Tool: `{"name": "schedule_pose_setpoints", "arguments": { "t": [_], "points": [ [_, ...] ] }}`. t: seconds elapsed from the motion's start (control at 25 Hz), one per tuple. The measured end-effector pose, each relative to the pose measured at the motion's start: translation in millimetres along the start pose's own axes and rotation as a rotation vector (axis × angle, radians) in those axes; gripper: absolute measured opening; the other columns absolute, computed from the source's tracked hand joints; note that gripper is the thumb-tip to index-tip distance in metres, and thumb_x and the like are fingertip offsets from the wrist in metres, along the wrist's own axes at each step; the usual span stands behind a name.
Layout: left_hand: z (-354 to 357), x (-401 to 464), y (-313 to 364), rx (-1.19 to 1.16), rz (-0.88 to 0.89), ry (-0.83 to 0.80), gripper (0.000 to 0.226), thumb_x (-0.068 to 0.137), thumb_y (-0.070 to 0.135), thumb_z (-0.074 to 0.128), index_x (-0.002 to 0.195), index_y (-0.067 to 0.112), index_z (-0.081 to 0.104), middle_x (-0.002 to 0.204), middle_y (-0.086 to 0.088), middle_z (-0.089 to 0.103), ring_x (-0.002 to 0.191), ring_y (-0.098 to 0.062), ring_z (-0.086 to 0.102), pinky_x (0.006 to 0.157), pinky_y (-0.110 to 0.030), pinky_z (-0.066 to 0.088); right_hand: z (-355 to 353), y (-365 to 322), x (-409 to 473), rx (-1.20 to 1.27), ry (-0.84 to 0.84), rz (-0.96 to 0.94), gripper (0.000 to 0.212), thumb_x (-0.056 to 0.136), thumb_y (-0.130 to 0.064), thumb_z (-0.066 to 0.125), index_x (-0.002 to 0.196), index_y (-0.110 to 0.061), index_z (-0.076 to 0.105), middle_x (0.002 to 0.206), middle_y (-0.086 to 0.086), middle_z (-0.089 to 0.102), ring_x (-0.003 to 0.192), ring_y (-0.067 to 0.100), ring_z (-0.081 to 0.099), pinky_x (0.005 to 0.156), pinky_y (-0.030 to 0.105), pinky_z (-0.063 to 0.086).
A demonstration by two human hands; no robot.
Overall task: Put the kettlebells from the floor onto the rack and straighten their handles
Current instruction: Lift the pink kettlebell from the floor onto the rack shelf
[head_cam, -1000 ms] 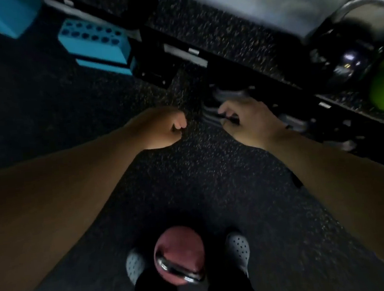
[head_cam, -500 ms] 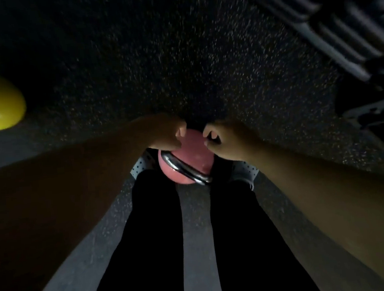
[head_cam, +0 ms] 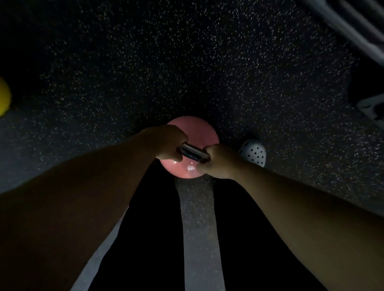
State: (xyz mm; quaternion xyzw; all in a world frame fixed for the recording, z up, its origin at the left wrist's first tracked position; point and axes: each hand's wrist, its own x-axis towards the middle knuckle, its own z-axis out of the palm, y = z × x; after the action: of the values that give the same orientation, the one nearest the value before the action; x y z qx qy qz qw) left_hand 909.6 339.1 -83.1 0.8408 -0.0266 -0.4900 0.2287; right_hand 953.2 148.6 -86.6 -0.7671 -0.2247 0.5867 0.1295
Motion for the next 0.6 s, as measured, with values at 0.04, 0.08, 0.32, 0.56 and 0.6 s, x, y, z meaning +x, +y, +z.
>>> {"name": "schedule_pose_setpoints", "arguments": {
  "t": [0.04,0.08,0.32,0.56,0.6],
  "points": [
    [-9,-5,4,-0.021,-0.004,0.024,0.02,0.078,0.034,0.075,0.077,0.023,0.057,0.08,0.003,0.061,0.075,-0.018,0.056,0.063,-0.03,0.039,-15,-5,-3,0.004,0.042,-0.008,0.019,0.073,-0.036,0.071,0.075,-0.019,0.062,0.063,-0.004,0.056,0.057,0.014,0.054,0.047,0.025,0.034],
    [-19,-9,7,-0.047,-0.02,0.053,0.025,0.076,0.034,0.076,0.069,0.026,0.053,0.073,0.005,0.059,0.069,-0.016,0.055,0.06,-0.028,0.038,-32,-11,-7,-0.011,0.074,-0.032,0.019,0.072,-0.036,0.072,0.073,-0.019,0.062,0.061,-0.004,0.055,0.056,0.014,0.054,0.047,0.025,0.034],
    [-105,-55,43,-0.149,-0.026,0.274,0.02,0.071,0.035,0.073,0.066,0.027,0.056,0.061,0.01,0.053,0.059,-0.014,0.055,0.05,-0.024,0.037,-122,-51,-62,-0.113,0.316,-0.148,0.019,0.068,-0.029,0.074,0.069,-0.013,0.065,0.061,0.001,0.06,0.055,0.019,0.059,0.041,0.023,0.034],
    [-252,-86,94,0.091,0.081,0.526,0.014,0.077,0.033,0.07,0.077,0.019,0.068,0.058,0.01,0.05,0.055,-0.016,0.055,0.043,-0.02,0.032,-243,-91,-119,-0.09,0.644,-0.193,0.019,0.063,-0.035,0.068,0.063,-0.016,0.064,0.055,0.001,0.053,0.052,0.025,0.058,0.047,0.021,0.035],
    [-272,-88,100,0.133,0.093,0.538,0.013,0.077,0.032,0.07,0.076,0.02,0.067,0.059,0.008,0.054,0.055,-0.017,0.058,0.043,-0.02,0.032,-261,-95,-124,-0.1,0.669,-0.213,0.022,0.063,-0.036,0.066,0.066,-0.015,0.067,0.056,0.001,0.055,0.052,0.025,0.058,0.048,0.021,0.036]
  ]
}}
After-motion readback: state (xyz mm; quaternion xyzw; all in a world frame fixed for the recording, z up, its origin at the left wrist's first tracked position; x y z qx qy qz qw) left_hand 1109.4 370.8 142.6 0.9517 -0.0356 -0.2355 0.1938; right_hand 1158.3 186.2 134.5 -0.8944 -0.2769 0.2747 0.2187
